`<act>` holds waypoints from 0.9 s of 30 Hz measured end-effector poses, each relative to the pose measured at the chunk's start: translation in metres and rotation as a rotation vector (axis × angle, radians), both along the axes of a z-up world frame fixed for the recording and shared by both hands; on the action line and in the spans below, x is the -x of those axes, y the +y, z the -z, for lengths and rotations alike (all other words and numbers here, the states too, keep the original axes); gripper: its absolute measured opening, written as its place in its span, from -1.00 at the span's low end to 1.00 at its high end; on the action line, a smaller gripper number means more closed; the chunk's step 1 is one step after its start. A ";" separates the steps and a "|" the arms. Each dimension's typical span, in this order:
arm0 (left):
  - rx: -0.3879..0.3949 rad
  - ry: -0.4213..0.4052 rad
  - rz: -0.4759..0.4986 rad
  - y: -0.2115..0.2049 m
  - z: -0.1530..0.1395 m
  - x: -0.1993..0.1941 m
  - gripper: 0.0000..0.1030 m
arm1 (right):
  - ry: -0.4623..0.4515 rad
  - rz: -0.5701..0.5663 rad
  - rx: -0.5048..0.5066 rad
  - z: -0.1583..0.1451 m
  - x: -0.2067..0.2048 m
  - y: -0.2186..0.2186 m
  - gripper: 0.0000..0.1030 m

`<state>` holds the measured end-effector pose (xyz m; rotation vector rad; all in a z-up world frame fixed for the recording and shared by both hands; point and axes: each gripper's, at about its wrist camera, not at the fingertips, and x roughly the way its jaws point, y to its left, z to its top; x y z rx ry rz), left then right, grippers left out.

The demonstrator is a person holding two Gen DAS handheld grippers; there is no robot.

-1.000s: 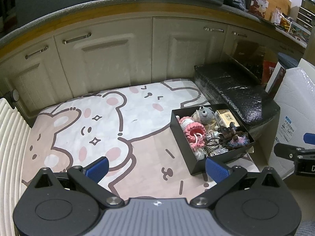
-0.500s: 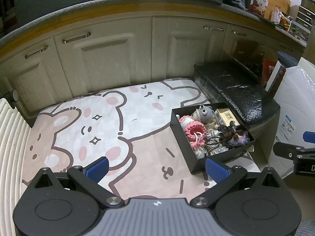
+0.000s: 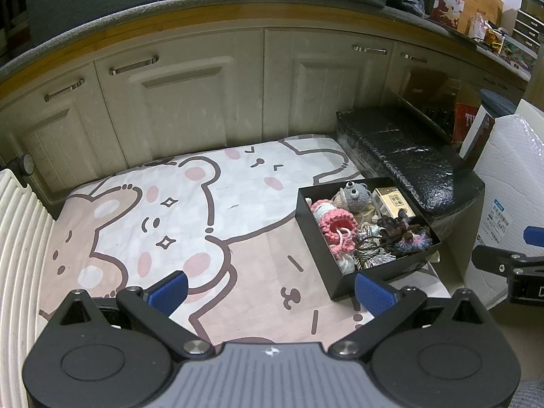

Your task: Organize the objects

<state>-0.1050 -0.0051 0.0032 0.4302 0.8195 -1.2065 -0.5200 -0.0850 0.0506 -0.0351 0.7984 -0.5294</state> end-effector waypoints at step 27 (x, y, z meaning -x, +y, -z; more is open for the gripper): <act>-0.001 0.001 -0.001 0.001 0.000 -0.001 1.00 | -0.001 -0.004 -0.006 0.000 0.000 0.000 0.91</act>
